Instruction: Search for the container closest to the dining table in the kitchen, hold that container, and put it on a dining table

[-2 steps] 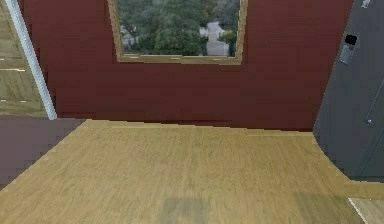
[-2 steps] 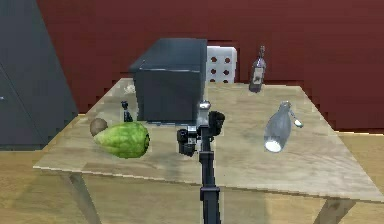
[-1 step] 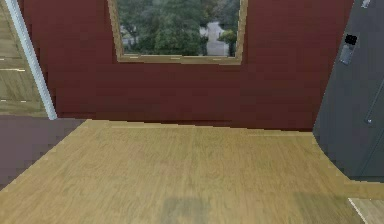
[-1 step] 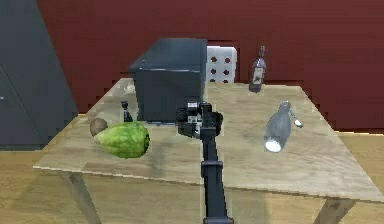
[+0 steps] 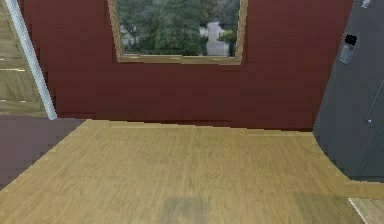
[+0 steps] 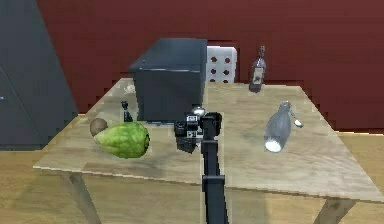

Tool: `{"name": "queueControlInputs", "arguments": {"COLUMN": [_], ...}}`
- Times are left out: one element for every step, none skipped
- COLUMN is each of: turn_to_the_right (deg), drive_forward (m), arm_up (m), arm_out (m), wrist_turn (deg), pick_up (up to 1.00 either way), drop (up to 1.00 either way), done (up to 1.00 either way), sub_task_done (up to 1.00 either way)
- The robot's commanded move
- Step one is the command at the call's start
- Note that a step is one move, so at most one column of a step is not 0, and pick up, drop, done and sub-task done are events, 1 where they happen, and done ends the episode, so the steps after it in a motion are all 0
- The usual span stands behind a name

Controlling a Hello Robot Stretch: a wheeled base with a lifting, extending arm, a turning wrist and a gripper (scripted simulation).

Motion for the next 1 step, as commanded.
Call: {"name": "queueControlInputs", "arguments": {"turn_to_the_right": [0.0], "drive_forward": [0.00], "arm_up": [0.00], "arm_out": [0.00], "wrist_turn": [0.0], "pick_up": [0.00], "drop": [0.00], "done": [1.00], "sub_task_done": [0.00]}}
